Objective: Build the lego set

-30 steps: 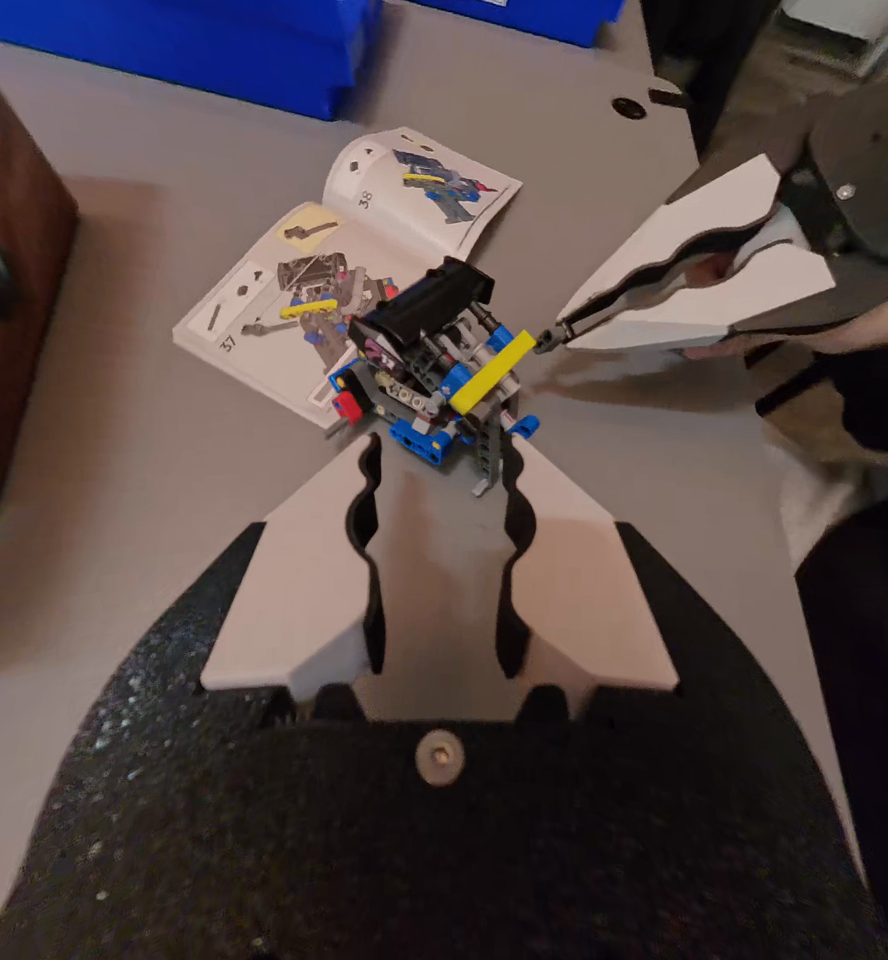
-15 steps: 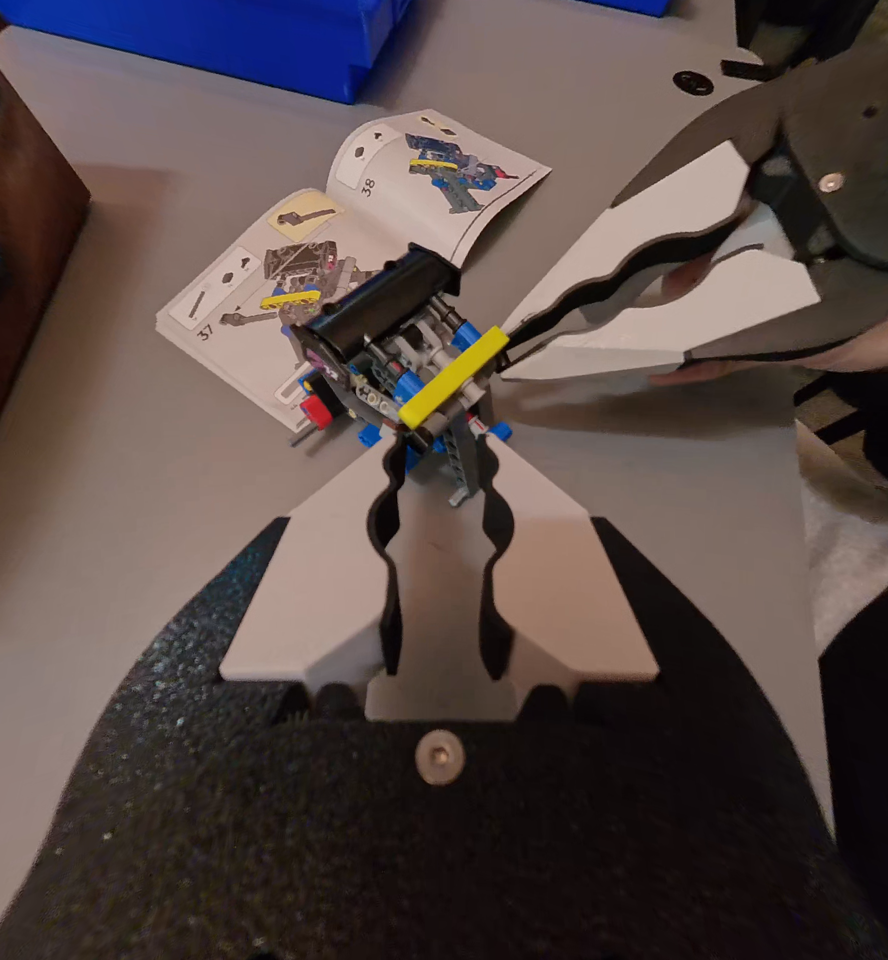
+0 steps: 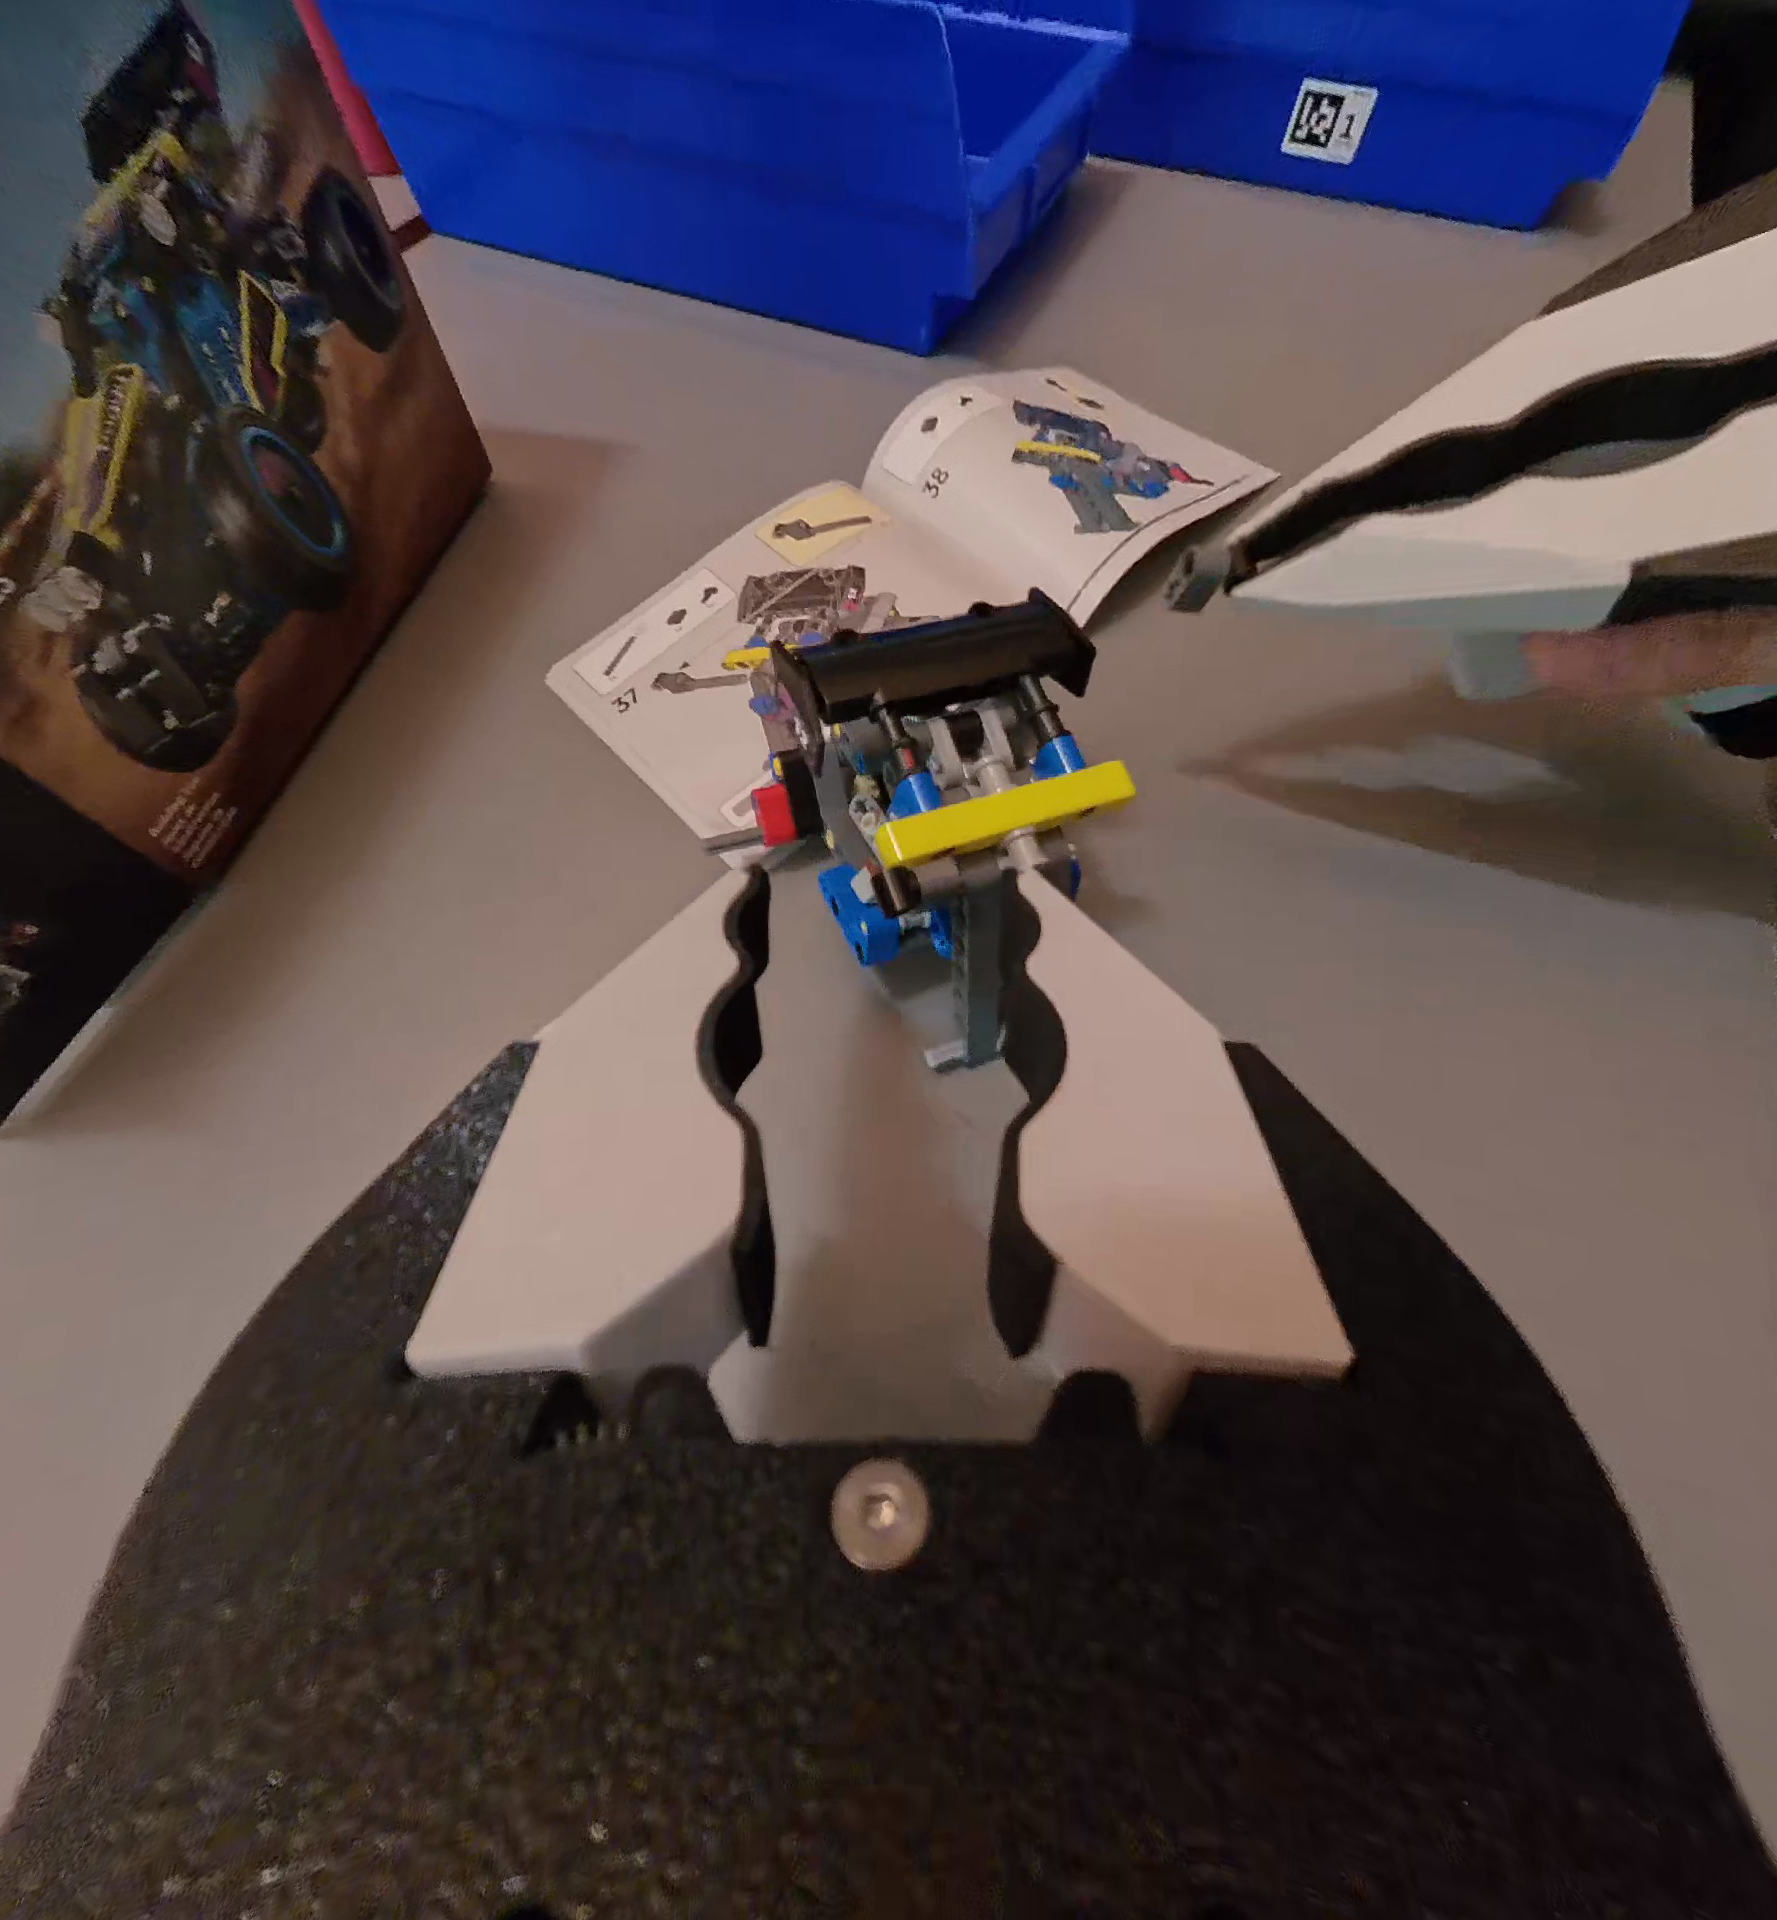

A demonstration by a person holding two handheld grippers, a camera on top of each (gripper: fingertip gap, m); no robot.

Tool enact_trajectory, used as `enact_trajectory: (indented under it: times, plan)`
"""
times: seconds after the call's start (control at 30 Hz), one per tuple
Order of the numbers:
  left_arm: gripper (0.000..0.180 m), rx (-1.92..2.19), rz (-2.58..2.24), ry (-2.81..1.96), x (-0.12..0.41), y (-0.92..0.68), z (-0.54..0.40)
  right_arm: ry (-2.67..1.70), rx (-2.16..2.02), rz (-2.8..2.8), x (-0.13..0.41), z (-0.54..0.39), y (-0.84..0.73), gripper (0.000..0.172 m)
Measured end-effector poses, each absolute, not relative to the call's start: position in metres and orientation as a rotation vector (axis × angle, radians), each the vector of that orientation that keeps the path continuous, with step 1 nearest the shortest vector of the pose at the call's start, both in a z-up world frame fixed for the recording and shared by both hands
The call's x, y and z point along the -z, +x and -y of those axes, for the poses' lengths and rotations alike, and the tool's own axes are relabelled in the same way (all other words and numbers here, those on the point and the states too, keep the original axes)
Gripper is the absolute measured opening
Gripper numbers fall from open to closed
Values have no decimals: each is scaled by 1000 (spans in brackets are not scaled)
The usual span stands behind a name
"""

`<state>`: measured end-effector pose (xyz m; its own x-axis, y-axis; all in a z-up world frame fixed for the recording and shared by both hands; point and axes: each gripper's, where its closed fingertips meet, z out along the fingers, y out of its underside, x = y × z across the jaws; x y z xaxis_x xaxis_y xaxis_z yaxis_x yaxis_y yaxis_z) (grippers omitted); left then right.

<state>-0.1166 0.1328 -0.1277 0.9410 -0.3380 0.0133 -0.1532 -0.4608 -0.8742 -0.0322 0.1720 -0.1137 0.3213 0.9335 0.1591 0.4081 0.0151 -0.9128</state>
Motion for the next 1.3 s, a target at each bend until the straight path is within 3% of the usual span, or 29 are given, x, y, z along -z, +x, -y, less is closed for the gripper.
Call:
enact_trajectory:
  times: [0.2,0.4,0.63,0.8,0.9,1.0,1.3]
  plan:
    - [65,157,-357,-2050,132,-108,-127,-1629,-697,1119,121,-183,-32,5]
    - [74,84,-317,-2093,152,-107,-120,-1698,-669,1061,127,-184,-21,5]
    - [66,52,-282,-2098,156,-96,-136,-1782,-692,1154,144,-172,-20,5]
    - [50,-13,-268,-2093,155,-99,-142,-1864,-763,1319,163,-149,-25,5]
    - [62,-55,-245,-2105,157,-106,-144,-1905,-822,1452,174,-131,-28,5]
    - [46,-35,-272,-2091,155,-102,-144,-1911,-851,1477,174,-125,-32,5]
    - [36,-46,-315,-2083,155,-99,-145,-1966,-920,1502,180,-120,-25,5]
